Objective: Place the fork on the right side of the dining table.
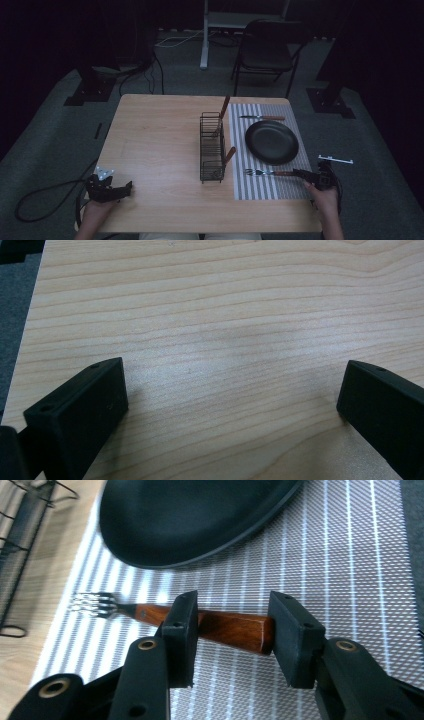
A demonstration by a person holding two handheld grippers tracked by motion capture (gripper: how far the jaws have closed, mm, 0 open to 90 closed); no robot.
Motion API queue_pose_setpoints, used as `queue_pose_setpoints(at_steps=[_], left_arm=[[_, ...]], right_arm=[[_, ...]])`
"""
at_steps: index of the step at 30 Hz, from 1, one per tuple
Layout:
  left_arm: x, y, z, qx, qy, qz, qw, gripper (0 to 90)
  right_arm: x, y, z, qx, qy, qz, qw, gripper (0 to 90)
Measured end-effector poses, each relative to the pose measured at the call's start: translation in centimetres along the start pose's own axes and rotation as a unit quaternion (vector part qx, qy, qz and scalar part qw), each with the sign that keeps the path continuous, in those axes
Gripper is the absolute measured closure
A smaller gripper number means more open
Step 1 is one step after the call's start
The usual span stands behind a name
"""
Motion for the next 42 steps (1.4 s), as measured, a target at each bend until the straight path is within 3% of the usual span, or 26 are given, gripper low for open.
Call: queue_pose_setpoints(at_steps=[8, 13, 19, 21, 26, 28, 29, 32, 37, 42], left_arm=[[0.0, 0.0, 0.0, -0.002, 0.001, 0.002, 1.0000, 0.0], [0.0, 0.0, 0.0, -0.001, 0.001, 0.002, 1.0000, 0.0], [0.0, 0.0, 0.0, -0.002, 0.001, 0.002, 1.0000, 0.0], [0.0, 0.0, 0.0, -0.001, 0.001, 0.002, 1.0000, 0.0], [0.0, 0.0, 0.0, -0.002, 0.000, 0.002, 1.0000, 0.0], [-0.1, 0.0, 0.0, -0.002, 0.001, 0.002, 1.0000, 0.0], [-0.1, 0.0, 0.0, -0.002, 0.001, 0.002, 1.0000, 0.0], [-0.1, 0.0, -0.1, -0.003, 0.001, 0.002, 1.0000, 0.0], [-0.1, -0.1, -0.1, -0.004, 0.001, 0.003, 1.0000, 0.0], [-0.1, -0.1, -0.1, -0.004, 0.000, 0.003, 1.0000, 0.0]], right_arm=[[1.1, -0.9, 0.6, -0.005, 0.018, -0.039, 0.9991, 53.1], [1.4, -0.7, 0.8, -0.010, 0.014, -0.046, 0.9988, 48.5], [1.1, 0.3, 0.5, -0.029, 0.006, -0.068, 0.9973, 36.1], [0.8, 0.7, 0.3, -0.037, 0.003, -0.062, 0.9974, 27.6], [0.6, 2.3, -0.7, -0.069, 0.001, -0.055, 0.9961, 19.0], [0.6, 2.5, -0.9, -0.074, -0.001, -0.057, 0.9956, 17.9], [0.7, 3.3, -1.6, -0.089, -0.006, -0.075, 0.9932, 17.1], [1.1, 4.1, -2.4, -0.104, -0.005, -0.080, 0.9914, 13.6], [1.5, 5.0, -3.5, -0.109, -0.014, -0.090, 0.9899, 13.3], [2.4, 5.5, -5.1, -0.114, -0.016, -0.119, 0.9862, 11.9]])
Point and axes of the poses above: each handheld gripper's, and its own axes: x roughly forward along the jaws, z roughly out of its top, y roughly to its left, the point moved 2 cm from there along x, roughly forward along the jaws, and after that the axes turned 4 degrees about y, right-handed, at the moved point
